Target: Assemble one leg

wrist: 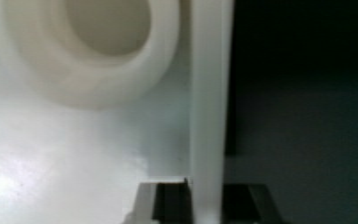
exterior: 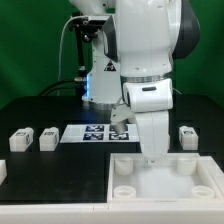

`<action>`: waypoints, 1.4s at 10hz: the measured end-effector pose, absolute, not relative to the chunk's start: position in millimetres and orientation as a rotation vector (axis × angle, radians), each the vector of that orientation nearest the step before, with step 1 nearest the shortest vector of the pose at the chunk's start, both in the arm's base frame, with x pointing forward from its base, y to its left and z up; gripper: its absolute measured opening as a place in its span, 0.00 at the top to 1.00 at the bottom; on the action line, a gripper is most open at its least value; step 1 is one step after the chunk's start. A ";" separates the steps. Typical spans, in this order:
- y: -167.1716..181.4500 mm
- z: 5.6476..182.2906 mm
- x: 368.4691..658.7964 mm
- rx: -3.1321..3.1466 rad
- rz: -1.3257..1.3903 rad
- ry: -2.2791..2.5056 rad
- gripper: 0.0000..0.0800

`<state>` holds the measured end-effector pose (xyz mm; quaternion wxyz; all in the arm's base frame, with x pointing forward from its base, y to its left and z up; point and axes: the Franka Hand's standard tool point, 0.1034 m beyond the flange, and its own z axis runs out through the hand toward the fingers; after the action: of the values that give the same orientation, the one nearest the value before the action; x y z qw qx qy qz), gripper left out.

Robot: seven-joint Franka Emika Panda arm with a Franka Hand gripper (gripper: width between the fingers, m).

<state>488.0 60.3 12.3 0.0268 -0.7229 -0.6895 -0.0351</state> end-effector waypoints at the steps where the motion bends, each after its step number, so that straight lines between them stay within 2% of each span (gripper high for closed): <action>1: 59.9 12.3 488.0 -2.233 -0.109 -2.131 0.93; 2: 59.8 12.4 488.4 -2.230 -0.113 -2.135 0.93; 3: 59.4 12.0 488.1 -2.233 -0.112 -2.132 0.82; 4: 59.0 11.7 487.8 -2.234 -0.111 -2.130 0.82; 5: 58.8 11.4 487.6 -2.234 -0.110 -2.129 0.66; 6: 58.6 11.2 487.3 -2.235 -0.109 -2.128 0.43; 7: 58.3 11.0 487.2 -2.235 -0.109 -2.127 0.43; 8: 58.2 10.8 487.1 -2.235 -0.108 -2.127 0.27; 9: 57.9 10.7 486.9 -2.236 -0.108 -2.126 0.21; 14: 57.0 10.3 486.6 -2.237 -0.106 -2.124 0.19</action>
Offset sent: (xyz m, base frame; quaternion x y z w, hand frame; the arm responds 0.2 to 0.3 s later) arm 0.0000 0.0000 0.0000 0.0000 0.0000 0.0000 1.0000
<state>486.6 57.0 10.3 0.0272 -0.7245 -0.6879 -0.0343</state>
